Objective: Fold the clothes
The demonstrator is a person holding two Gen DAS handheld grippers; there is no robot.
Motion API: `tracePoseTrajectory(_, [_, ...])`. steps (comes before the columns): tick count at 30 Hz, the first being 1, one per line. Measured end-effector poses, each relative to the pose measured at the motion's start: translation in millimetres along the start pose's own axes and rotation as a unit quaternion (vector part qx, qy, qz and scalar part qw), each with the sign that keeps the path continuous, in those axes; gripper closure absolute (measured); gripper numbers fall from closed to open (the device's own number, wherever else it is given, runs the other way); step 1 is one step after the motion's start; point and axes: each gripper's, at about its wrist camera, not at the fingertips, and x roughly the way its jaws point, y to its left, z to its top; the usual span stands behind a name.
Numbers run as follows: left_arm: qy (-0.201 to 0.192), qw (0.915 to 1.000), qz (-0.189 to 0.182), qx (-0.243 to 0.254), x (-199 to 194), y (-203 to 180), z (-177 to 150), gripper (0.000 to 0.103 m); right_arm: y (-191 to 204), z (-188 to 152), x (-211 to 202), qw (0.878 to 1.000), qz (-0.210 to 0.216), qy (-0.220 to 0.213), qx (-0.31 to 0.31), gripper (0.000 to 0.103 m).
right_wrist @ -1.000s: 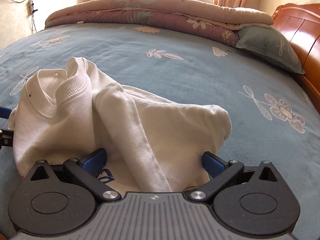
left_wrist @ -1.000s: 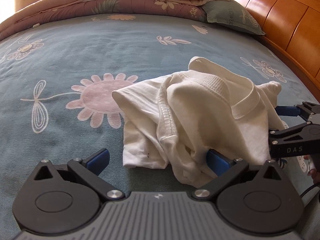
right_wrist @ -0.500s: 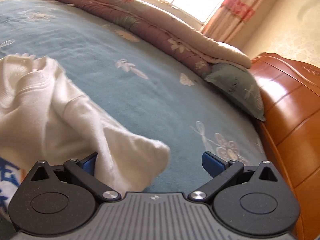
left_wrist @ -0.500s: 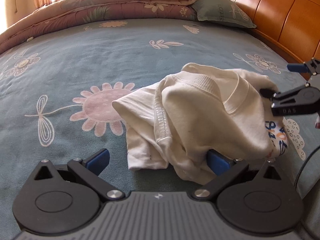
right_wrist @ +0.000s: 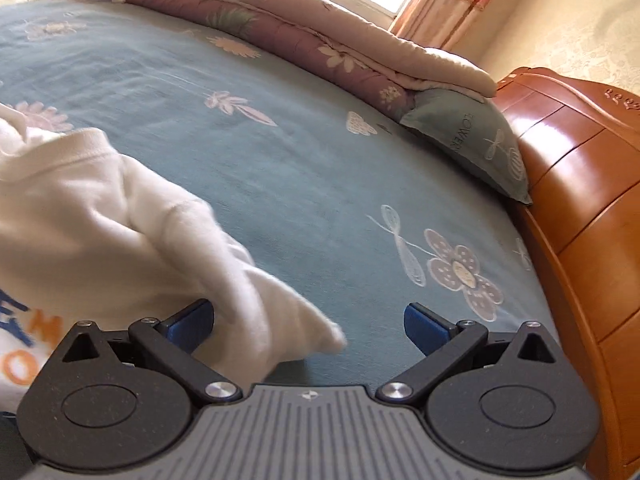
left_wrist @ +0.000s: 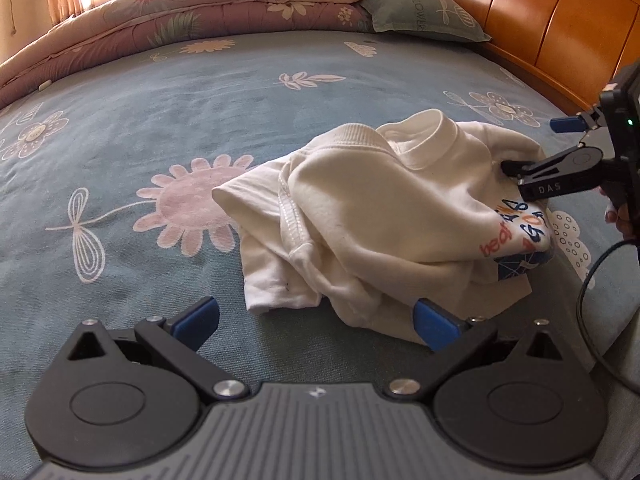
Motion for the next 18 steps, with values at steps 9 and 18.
tracePoseTrajectory(9, [-0.012, 0.9999, -0.003, 0.002, 0.0, -0.2, 2.8, 0.001, -64.5, -15.3, 11.0, 0.995, -0.085, 0.012, 0.058, 0.0])
tracePoseTrajectory(18, [-0.049, 0.9978, 0.0, 0.044, 9.9, -13.0, 21.4, 0.001, -61.5, -29.1, 12.9, 0.992, -0.096, 0.021, 0.077, 0.0])
